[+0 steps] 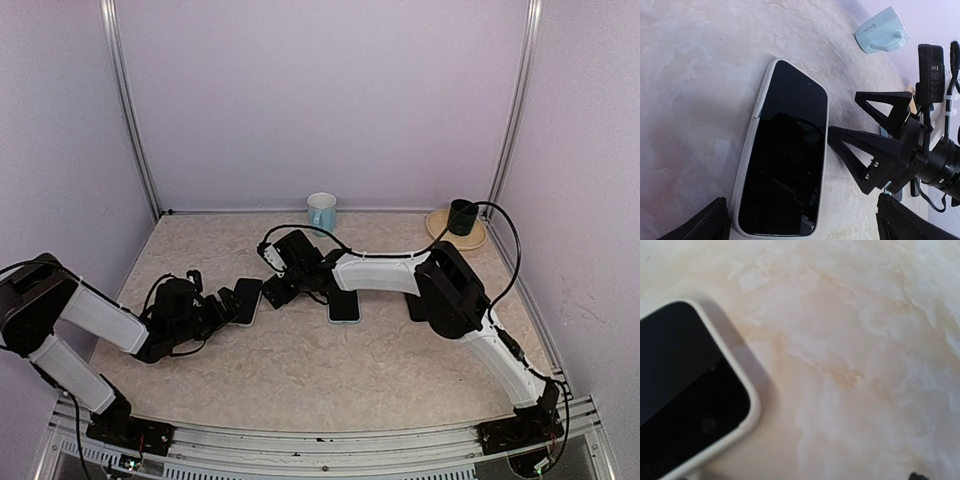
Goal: Put the phone into the phone case
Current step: Move the phone with the phone case to the center of the board.
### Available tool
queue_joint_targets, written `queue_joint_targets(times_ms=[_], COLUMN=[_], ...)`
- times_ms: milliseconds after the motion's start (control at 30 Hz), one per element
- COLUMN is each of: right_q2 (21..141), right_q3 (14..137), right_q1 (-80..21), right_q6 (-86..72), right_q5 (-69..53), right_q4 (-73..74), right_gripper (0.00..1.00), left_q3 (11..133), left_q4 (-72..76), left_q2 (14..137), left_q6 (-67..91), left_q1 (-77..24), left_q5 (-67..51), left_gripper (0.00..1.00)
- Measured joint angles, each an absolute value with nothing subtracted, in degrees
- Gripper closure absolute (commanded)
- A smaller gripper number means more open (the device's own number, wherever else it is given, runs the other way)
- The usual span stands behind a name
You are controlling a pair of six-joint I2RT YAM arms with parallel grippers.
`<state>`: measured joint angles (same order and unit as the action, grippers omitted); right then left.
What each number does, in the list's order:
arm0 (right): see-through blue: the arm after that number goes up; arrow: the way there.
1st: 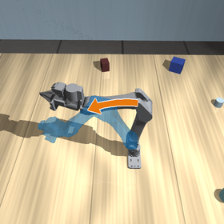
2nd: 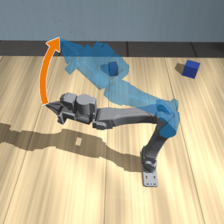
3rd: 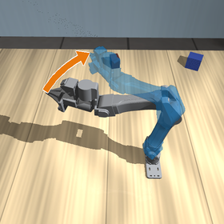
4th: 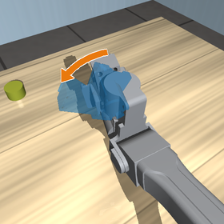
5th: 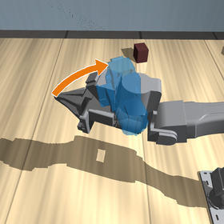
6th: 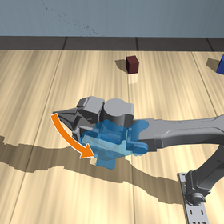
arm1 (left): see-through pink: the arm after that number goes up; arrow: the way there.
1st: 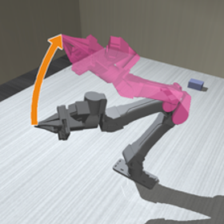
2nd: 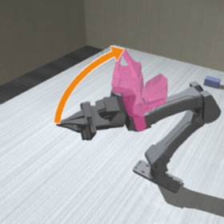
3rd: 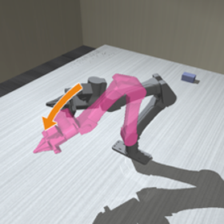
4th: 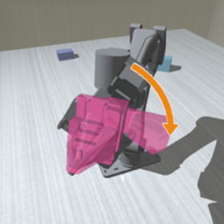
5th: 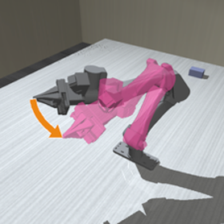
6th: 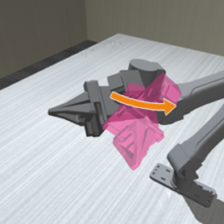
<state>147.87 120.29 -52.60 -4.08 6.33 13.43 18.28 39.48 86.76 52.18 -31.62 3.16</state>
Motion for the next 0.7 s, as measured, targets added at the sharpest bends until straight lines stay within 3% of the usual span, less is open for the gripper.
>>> queue_joint_targets(times_ms=[433,700], right_q2=[147.7,140.3], right_q3=[119.8,108.3], right_q1=[-52.4,-52.0], right_q6=[-4.7,-4.8], right_q5=[6.7,7.8], right_q4=[13.2,11.8], right_gripper=[0.03,0.00], left_q3=[18.2,18.3], left_q4=[41.3,35.9], left_q2=[88.1,81.5], left_q6=[52.2,50.6], left_q1=[-32.3,-31.0], left_q5=[1.6,5.8], left_gripper=[0.01,0.01])
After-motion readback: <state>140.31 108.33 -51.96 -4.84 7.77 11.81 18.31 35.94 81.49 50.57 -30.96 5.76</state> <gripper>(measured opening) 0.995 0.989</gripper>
